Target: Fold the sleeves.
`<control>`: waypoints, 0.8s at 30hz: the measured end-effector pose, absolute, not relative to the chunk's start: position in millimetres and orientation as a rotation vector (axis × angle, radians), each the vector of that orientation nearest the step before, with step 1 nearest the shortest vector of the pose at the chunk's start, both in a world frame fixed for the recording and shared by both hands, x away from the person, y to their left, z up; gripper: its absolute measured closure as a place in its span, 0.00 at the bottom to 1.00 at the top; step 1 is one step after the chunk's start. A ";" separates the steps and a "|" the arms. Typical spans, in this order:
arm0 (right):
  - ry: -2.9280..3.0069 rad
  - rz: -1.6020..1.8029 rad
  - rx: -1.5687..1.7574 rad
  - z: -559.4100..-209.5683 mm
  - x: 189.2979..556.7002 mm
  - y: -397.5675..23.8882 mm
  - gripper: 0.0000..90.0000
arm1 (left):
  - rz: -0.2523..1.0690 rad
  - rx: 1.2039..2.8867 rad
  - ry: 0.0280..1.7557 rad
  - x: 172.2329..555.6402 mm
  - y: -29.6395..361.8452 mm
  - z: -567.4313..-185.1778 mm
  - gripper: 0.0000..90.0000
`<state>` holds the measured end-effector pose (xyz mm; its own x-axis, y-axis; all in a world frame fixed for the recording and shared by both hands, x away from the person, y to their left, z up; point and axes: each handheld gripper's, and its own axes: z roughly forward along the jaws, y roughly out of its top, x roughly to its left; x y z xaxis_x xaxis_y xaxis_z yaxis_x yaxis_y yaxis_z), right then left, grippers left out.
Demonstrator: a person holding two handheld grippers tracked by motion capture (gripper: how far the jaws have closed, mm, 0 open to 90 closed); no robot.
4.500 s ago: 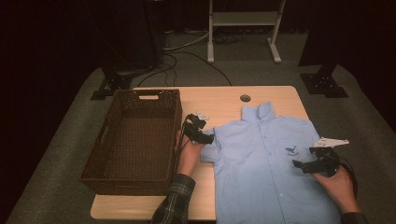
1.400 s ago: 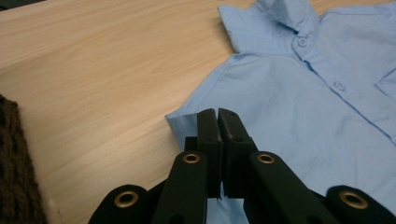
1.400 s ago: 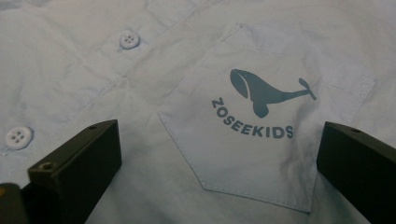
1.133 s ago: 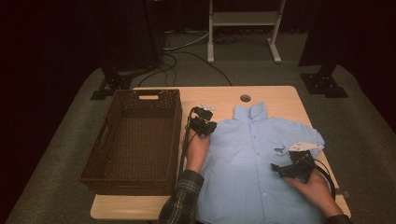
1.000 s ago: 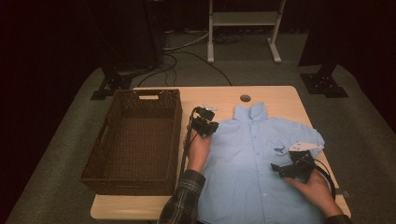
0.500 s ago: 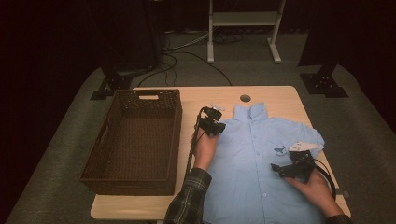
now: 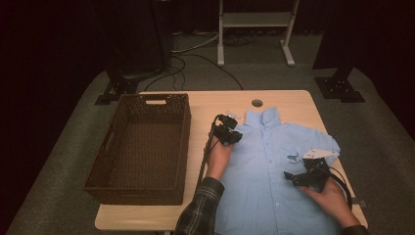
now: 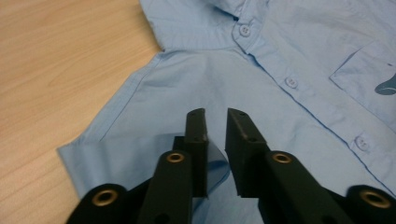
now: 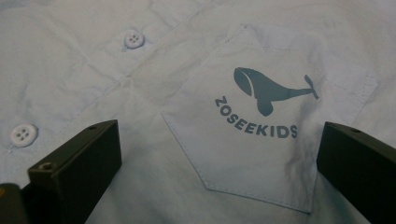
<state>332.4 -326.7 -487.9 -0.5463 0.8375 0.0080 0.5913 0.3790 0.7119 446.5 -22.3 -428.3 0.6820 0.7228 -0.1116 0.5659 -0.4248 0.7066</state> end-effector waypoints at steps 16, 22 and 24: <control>2.290 0.963 1.244 -487.9 332.4 -326.8 0.00 | 0.313 2.121 0.966 435.8 -12.2 -419.0 0.15; 2.290 0.963 1.243 -487.9 332.4 -326.8 0.00 | 0.332 2.127 0.943 422.7 -6.4 -430.1 0.00; 2.290 0.964 1.243 -487.9 332.4 -326.9 0.00 | 0.331 2.124 0.935 417.5 -5.1 -433.9 0.00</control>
